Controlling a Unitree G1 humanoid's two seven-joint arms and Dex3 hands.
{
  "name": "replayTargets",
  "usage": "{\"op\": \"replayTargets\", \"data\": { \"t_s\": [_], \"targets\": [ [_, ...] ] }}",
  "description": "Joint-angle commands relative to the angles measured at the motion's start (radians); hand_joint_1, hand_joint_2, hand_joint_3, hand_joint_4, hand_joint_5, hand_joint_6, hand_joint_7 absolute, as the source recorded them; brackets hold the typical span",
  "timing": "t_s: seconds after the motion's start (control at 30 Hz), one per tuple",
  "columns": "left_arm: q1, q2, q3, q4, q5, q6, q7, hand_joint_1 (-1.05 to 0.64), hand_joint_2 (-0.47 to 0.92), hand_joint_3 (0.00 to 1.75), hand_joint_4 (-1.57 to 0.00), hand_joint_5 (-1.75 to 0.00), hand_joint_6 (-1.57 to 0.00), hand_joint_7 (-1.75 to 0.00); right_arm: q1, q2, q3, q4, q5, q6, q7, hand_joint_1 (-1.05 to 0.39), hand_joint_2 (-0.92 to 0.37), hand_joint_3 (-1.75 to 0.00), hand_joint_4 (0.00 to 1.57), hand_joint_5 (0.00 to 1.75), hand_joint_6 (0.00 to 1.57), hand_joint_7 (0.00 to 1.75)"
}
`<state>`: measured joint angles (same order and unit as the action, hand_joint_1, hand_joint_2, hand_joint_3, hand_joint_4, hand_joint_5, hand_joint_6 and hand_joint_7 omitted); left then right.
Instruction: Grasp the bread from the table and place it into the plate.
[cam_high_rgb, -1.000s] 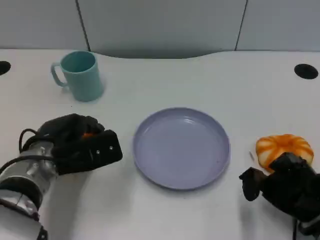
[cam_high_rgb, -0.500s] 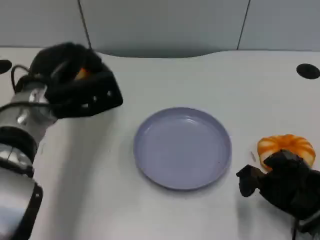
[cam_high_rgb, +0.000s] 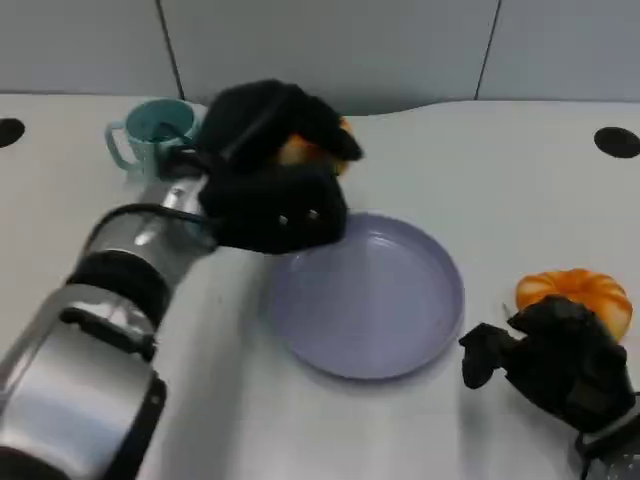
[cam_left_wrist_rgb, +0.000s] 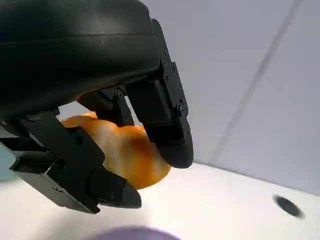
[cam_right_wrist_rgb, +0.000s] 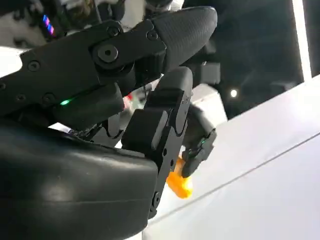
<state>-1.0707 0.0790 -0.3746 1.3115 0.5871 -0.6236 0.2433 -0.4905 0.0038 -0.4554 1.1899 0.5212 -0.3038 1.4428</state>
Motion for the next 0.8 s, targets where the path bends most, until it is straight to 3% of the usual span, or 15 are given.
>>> {"op": "replayTargets", "data": {
  "t_s": [0.03, 0.2, 0.27, 0.3, 0.37, 0.4, 0.43, 0.5, 0.6, 0.8],
  "targets": [
    [0.048, -0.054, -0.06, 0.003, 0.043, -0.022, 0.034, -0.06, 0.6, 0.39, -0.99, -0.94, -1.31, -0.04, 0.02, 0.025, -0.005, -0.043, 0.009, -0.066, -0.009, -0.42, -0.92, -0.02, 0.89, 1.06, 1.2, 0.01],
    [0.086, -0.081, -0.096, 0.015, 0.056, -0.026, 0.008, -0.12, 0.65, 0.34, -0.91, -1.1, -1.31, -0.03, 0.041, 0.045, 0.011, -0.089, 0.005, -0.112, -0.034, -0.47, -0.92, -0.02, 0.89, 1.1, 1.23, 0.02],
    [0.089, -0.079, -0.103, 0.018, 0.055, -0.006, -0.028, -0.27, 0.75, 0.15, -0.74, -0.91, -1.21, -0.01, 0.042, 0.042, 0.016, -0.079, 0.002, -0.09, -0.045, -0.45, -0.91, -0.01, 0.9, 1.11, 1.23, 0.03],
    [0.087, -0.078, -0.106, 0.019, 0.055, 0.015, -0.052, -0.45, 0.8, 0.1, -0.47, -0.75, -0.95, 0.0, 0.042, 0.037, 0.021, -0.073, -0.004, -0.076, -0.052, -0.46, -0.89, -0.01, 0.89, 1.09, 1.23, 0.02],
    [0.077, -0.073, -0.13, 0.016, 0.077, 0.061, -0.066, -0.63, 0.86, 0.06, -0.24, -0.64, -0.72, 0.0, 0.041, 0.033, 0.023, -0.067, -0.004, -0.066, -0.044, -0.47, -0.89, -0.01, 0.89, 1.07, 1.21, 0.01],
    [0.074, -0.069, -0.143, 0.013, 0.09, 0.075, -0.064, -0.85, 0.9, 0.25, -0.1, -0.37, -0.42, -0.01, 0.041, 0.033, 0.024, -0.069, -0.002, -0.068, -0.039, -0.47, -0.9, -0.01, 0.88, 1.07, 1.19, 0.01],
    [0.072, -0.066, -0.151, 0.009, 0.097, 0.083, -0.062, -0.95, 0.91, 0.38, -0.05, -0.19, -0.27, 0.0, 0.041, 0.033, 0.025, -0.072, -0.002, -0.068, -0.037, -0.47, -0.91, -0.01, 0.86, 1.09, 1.18, 0.0],
    [0.071, -0.06, -0.147, 0.004, 0.09, 0.085, -0.071, -1.03, 0.92, 0.57, -0.01, -0.04, -0.07, 0.0, 0.044, 0.035, 0.029, -0.088, 0.002, -0.063, -0.035, -0.46, -0.92, -0.01, 0.84, 1.15, 1.18, 0.0],
    [0.068, -0.048, -0.14, -0.006, 0.081, 0.072, -0.068, -1.05, 0.92, 0.72, 0.0, 0.0, -0.01, 0.0, 0.043, 0.033, 0.033, -0.094, 0.007, -0.041, -0.029, -0.44, -0.92, -0.01, 0.81, 1.18, 1.18, 0.0],
    [0.063, -0.024, -0.108, -0.025, 0.051, 0.019, -0.06, -1.05, 0.92, 0.78, 0.0, 0.0, 0.0, 0.0, 0.043, 0.033, 0.035, -0.095, 0.007, -0.057, -0.036, -0.45, -0.92, -0.02, 0.81, 1.18, 1.18, 0.0]
  ]
}}
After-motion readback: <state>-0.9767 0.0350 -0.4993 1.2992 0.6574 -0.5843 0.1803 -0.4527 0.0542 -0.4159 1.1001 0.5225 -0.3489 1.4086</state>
